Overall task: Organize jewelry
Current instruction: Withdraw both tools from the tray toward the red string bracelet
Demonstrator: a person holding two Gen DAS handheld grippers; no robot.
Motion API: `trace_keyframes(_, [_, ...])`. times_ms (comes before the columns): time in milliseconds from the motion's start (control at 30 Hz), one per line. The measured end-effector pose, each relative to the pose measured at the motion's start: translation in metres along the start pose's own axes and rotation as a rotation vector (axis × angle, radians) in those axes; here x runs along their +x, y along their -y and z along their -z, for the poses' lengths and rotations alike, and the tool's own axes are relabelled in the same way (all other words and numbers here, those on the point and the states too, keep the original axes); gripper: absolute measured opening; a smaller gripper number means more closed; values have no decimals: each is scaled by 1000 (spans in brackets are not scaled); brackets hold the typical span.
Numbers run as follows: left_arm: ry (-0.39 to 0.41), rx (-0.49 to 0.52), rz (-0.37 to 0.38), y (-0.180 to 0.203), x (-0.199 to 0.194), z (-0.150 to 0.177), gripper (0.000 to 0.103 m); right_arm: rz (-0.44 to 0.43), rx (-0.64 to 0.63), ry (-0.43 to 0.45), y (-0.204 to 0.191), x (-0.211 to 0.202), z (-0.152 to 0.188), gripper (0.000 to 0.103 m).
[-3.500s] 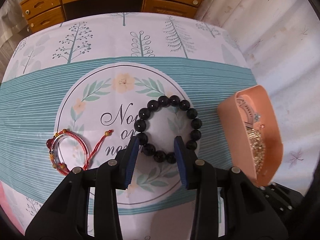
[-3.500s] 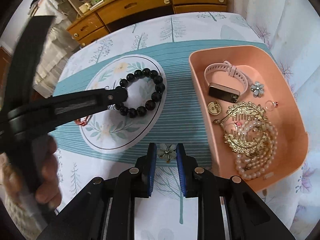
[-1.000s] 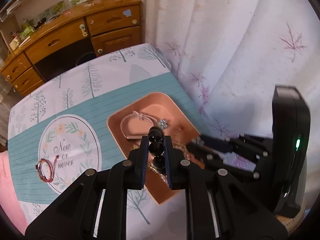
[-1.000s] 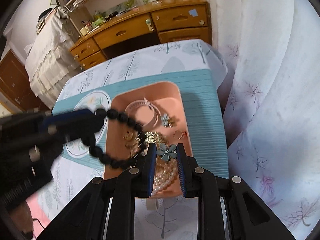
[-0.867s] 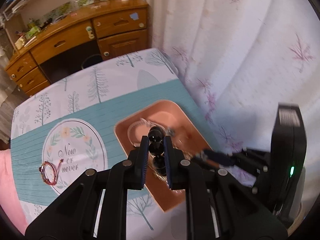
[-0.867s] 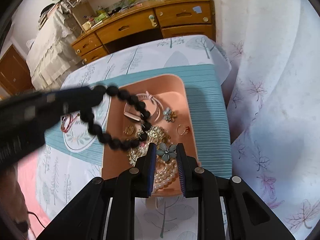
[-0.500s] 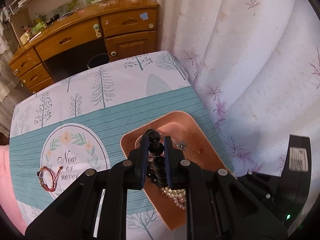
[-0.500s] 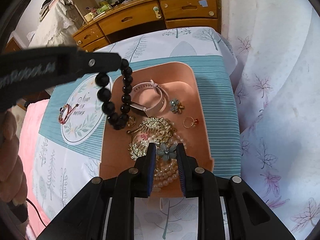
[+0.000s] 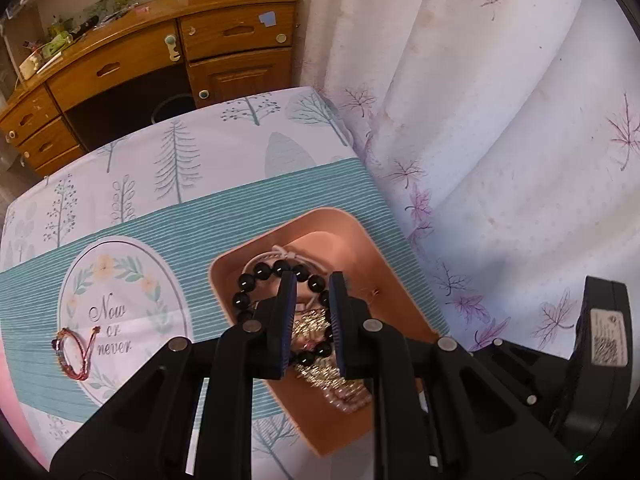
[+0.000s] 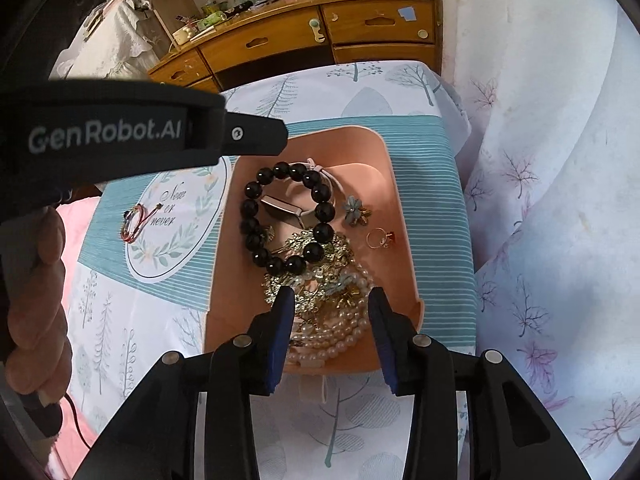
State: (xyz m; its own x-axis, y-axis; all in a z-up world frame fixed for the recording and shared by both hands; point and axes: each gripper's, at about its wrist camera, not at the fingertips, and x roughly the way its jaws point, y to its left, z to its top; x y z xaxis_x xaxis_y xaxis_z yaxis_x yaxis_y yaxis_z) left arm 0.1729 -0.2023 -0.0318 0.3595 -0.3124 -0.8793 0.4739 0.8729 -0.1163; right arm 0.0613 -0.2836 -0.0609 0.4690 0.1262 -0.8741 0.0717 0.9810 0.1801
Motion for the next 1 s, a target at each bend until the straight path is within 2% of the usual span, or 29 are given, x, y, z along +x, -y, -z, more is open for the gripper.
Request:
trace_keyframes(433, [0, -6, -36, -36, -30, 38, 16, 17, -35, 7, -25, -14, 2, 39])
trace_keyframes(500, [-1, -6, -44, -44, -35, 50, 23, 21, -42, 8, -29, -17, 4, 39])
trace_keyframes(567, [1, -5, -57, -51, -39, 60, 34, 28, -51, 7, -33, -20, 6, 39])
trace_keyframes(600, [1, -4, -62, -54, -41, 65, 35, 34, -57, 7, -37, -22, 7, 39])
trace_keyframes(833, [-13, -25, -110, -91, -61, 97, 36, 47, -104, 8, -65, -32, 8, 39])
trace_keyframes(1000, [-13, -65, -170, -133, -84, 111, 36, 53, -158, 17, -97, -41, 3, 39])
